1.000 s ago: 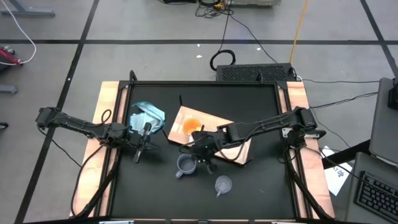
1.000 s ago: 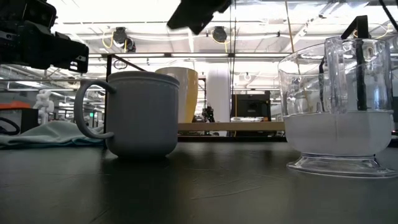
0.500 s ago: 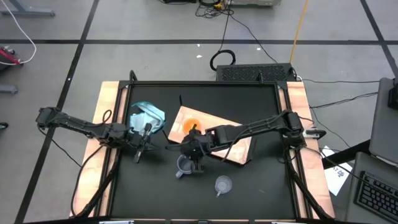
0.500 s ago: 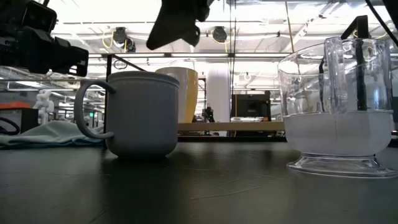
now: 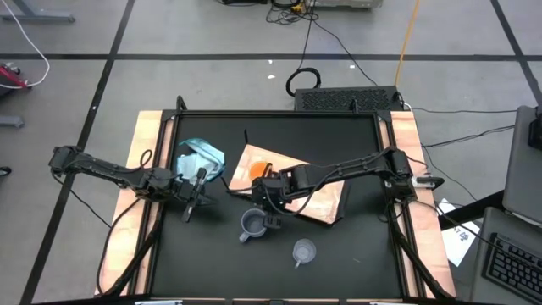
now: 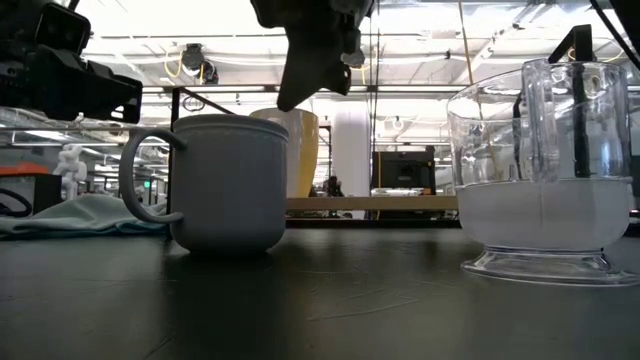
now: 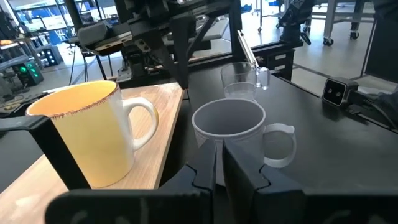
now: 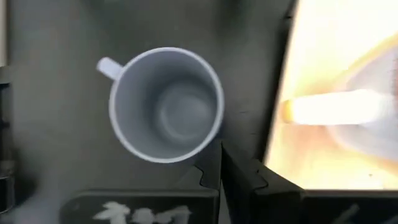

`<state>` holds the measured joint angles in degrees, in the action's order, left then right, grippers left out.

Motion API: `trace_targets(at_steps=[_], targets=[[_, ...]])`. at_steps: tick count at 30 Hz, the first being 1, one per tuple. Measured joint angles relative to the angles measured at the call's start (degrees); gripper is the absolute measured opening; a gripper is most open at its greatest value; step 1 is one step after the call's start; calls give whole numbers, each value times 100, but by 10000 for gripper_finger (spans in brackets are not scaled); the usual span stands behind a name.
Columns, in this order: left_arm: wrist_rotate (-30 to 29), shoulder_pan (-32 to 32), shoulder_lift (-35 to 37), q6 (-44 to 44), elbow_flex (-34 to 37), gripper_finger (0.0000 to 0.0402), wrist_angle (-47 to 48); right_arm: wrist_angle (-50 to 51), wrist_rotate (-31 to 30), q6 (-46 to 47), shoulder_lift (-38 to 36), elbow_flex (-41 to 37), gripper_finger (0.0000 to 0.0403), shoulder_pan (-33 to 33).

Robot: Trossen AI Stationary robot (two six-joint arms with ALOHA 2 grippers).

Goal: Stack small to large cups/mugs on shelf
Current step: Put the gray cup on the shelf

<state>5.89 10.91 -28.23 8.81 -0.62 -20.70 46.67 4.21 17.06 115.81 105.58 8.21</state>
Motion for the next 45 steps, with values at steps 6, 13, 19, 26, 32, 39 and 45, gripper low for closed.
trace_targets(at_steps=[6, 13, 19, 26, 32, 39, 45], targets=[[0, 0, 0, 3, 0, 31, 11, -38, 205, -133, 0, 0, 1, 85], [0, -2, 0, 1, 0, 31, 166, -180, 434, -160, 0, -2, 49, 164], [0, 0, 0, -6, 0, 31, 218, -425, 660, 102, 0, -4, 123, 166], [0, -2, 0, -6, 0, 31, 222, -284, 631, 940, 35, -4, 189, 42], [2, -1, 0, 7, 0, 31, 259, -80, 500, 1346, 42, -11, 200, -91], [2, -2, 0, 12, 0, 31, 290, -4, 500, 1572, 82, -11, 190, -144], [4, -2, 0, 66, 0, 31, 301, 18, 665, 1695, 333, -11, 185, -140]])
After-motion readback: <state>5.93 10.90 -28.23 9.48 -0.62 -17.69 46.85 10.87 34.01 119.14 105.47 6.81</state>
